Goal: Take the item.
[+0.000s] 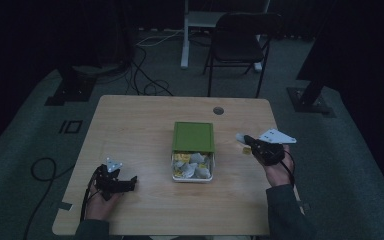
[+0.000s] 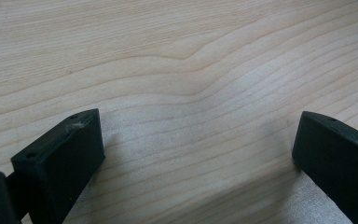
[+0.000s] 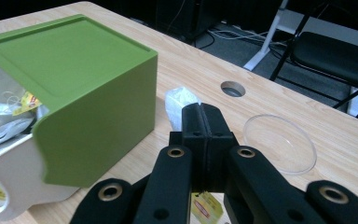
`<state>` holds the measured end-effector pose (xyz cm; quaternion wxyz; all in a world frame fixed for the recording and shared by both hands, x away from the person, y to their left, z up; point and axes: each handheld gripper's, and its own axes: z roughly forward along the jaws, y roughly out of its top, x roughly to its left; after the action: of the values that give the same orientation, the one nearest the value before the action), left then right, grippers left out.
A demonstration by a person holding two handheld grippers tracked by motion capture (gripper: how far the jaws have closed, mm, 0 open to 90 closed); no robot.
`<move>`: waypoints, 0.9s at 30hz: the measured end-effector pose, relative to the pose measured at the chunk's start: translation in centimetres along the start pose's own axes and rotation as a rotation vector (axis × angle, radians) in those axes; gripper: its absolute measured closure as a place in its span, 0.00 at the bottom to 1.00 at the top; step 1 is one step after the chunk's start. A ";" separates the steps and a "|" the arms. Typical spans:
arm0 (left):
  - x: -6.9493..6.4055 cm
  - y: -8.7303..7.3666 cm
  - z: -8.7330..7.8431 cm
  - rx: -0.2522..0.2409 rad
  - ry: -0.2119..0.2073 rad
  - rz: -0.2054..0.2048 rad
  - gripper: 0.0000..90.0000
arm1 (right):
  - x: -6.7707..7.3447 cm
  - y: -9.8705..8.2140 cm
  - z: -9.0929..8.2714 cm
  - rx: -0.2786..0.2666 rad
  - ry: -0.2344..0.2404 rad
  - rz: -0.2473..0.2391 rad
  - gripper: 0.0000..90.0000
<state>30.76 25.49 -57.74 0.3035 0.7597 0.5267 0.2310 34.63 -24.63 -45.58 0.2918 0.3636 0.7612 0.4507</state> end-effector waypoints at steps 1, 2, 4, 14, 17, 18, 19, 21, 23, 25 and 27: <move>0.0 0.0 0.0 0.000 0.000 0.000 0.03 | 0.0 0.0 0.0 0.000 0.000 0.000 1.00; 0.0 0.0 0.0 0.000 0.000 0.000 0.03 | -0.1 0.0 0.1 0.002 -0.003 0.003 1.00; 0.0 0.0 0.0 0.000 0.000 0.000 0.03 | -0.5 0.2 0.2 -0.001 -0.008 0.005 1.00; 0.0 0.0 0.0 0.000 0.000 0.000 0.03 | -1.9 0.5 1.0 -0.005 -0.036 0.027 1.00; 0.0 0.0 0.0 0.000 0.000 0.000 0.03 | -2.4 0.6 1.1 -0.006 -0.046 0.034 1.00; 0.0 0.0 0.0 0.000 0.000 0.000 0.03 | -2.4 0.6 1.1 -0.006 -0.046 0.034 1.00; 0.0 0.0 0.0 0.000 0.000 0.000 0.03 | -2.6 0.7 1.1 -0.009 -0.048 0.042 1.00; 0.0 0.0 0.0 0.000 0.000 0.000 0.03 | -2.8 0.7 1.1 -0.013 -0.053 0.044 1.00; 0.0 0.0 0.0 0.000 0.000 0.000 0.03 | -3.0 0.7 1.1 -0.015 -0.058 0.047 1.00; 0.0 0.0 0.0 0.000 0.000 0.000 0.03 | -3.3 0.8 1.2 -0.014 -0.063 0.053 1.00; 0.0 0.0 0.0 0.000 0.000 0.002 0.03 | -3.5 0.9 1.3 -0.014 -0.066 0.054 1.00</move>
<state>30.76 25.50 -57.73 0.3031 0.7602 0.5261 0.2313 37.92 -26.58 -44.90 0.3069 0.3968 0.7379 0.4516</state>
